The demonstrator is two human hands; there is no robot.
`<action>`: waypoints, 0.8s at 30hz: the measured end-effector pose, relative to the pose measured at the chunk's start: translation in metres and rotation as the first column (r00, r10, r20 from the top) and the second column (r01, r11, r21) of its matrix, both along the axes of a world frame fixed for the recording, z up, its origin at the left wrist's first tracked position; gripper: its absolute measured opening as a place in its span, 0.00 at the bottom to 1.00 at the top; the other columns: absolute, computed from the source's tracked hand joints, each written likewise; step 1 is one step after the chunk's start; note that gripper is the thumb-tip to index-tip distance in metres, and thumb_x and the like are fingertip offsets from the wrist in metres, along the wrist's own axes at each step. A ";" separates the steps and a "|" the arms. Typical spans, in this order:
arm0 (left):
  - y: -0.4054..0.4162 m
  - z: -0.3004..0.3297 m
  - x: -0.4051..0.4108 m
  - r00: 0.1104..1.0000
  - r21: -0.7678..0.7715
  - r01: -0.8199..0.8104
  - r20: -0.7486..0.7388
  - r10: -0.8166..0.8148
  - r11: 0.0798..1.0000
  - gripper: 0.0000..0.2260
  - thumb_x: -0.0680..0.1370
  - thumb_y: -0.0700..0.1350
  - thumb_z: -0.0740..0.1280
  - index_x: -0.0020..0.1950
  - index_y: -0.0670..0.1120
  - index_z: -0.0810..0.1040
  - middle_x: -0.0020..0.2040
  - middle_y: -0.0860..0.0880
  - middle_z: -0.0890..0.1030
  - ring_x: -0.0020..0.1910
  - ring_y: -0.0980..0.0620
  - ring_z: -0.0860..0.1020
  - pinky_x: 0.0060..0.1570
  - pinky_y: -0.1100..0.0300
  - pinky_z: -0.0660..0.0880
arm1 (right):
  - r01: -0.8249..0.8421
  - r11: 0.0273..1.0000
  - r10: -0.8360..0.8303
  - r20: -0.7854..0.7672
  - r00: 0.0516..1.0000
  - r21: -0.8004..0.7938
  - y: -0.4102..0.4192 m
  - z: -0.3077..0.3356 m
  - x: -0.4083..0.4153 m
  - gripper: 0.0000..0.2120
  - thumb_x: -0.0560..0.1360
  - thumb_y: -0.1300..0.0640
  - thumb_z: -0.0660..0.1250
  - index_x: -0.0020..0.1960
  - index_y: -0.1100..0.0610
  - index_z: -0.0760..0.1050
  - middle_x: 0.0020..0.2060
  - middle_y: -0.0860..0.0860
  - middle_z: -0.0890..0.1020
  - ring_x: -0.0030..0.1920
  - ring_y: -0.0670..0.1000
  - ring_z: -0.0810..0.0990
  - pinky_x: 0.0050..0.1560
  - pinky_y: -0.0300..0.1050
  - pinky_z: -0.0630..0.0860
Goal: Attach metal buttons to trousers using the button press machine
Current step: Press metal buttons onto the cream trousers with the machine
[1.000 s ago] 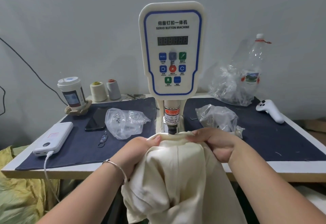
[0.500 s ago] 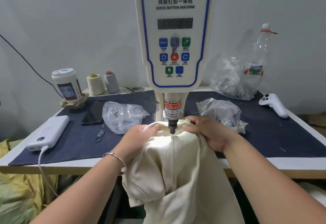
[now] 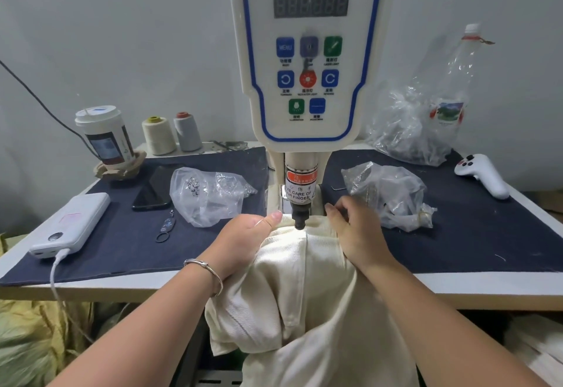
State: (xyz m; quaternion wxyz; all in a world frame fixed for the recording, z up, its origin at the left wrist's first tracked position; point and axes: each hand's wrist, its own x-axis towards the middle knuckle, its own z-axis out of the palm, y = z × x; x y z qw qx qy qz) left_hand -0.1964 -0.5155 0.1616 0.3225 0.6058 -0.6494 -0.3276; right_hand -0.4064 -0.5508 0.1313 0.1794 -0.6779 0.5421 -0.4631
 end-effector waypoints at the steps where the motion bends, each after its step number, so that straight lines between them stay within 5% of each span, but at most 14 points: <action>1: -0.001 -0.003 0.000 1.000 -0.002 -0.002 -0.008 0.002 1.000 0.25 0.82 0.57 0.61 0.29 0.50 0.57 0.31 0.47 0.60 0.32 0.51 0.59 0.37 0.55 0.56 | 0.018 1.000 -0.018 0.011 1.000 -0.001 0.001 -0.003 0.001 0.14 0.78 0.56 0.66 0.36 0.55 0.68 0.26 0.45 0.71 0.28 0.46 0.69 0.33 0.47 0.67; 6: -0.001 -0.015 0.002 0.999 -0.074 -0.020 -0.040 0.017 0.997 0.25 0.81 0.56 0.62 0.29 0.48 0.58 0.30 0.49 0.60 0.30 0.53 0.58 0.30 0.60 0.55 | 0.091 0.996 -0.092 0.016 0.996 0.011 0.005 -0.011 0.004 0.09 0.78 0.56 0.63 0.41 0.57 0.70 0.29 0.50 0.76 0.30 0.52 0.73 0.33 0.48 0.68; 17: -0.002 -0.025 0.019 0.999 -0.118 0.004 0.039 0.001 0.993 0.24 0.81 0.50 0.65 0.29 0.48 0.58 0.27 0.54 0.59 0.29 0.55 0.57 0.32 0.58 0.57 | 0.105 0.994 -0.106 0.023 0.994 0.014 0.005 -0.013 0.004 0.09 0.77 0.58 0.64 0.39 0.57 0.68 0.29 0.48 0.74 0.29 0.49 0.71 0.32 0.47 0.67; 20: 0.001 -0.027 0.029 0.999 -0.152 0.052 0.006 -0.052 0.987 0.22 0.80 0.50 0.67 0.29 0.47 0.63 0.27 0.55 0.62 0.28 0.58 0.60 0.29 0.63 0.58 | 0.096 0.995 -0.096 0.025 0.995 0.003 0.006 -0.014 0.004 0.10 0.77 0.58 0.64 0.39 0.57 0.68 0.27 0.46 0.72 0.28 0.48 0.69 0.31 0.45 0.66; 24: 0.007 -0.032 0.028 0.993 -0.273 0.041 0.118 -0.009 0.961 0.24 0.80 0.55 0.66 0.30 0.49 0.60 0.26 0.54 0.63 0.29 0.56 0.61 0.32 0.58 0.60 | 0.089 0.996 -0.089 0.022 0.996 -0.018 0.004 -0.015 0.004 0.11 0.77 0.59 0.65 0.37 0.54 0.67 0.26 0.45 0.71 0.27 0.45 0.68 0.30 0.45 0.65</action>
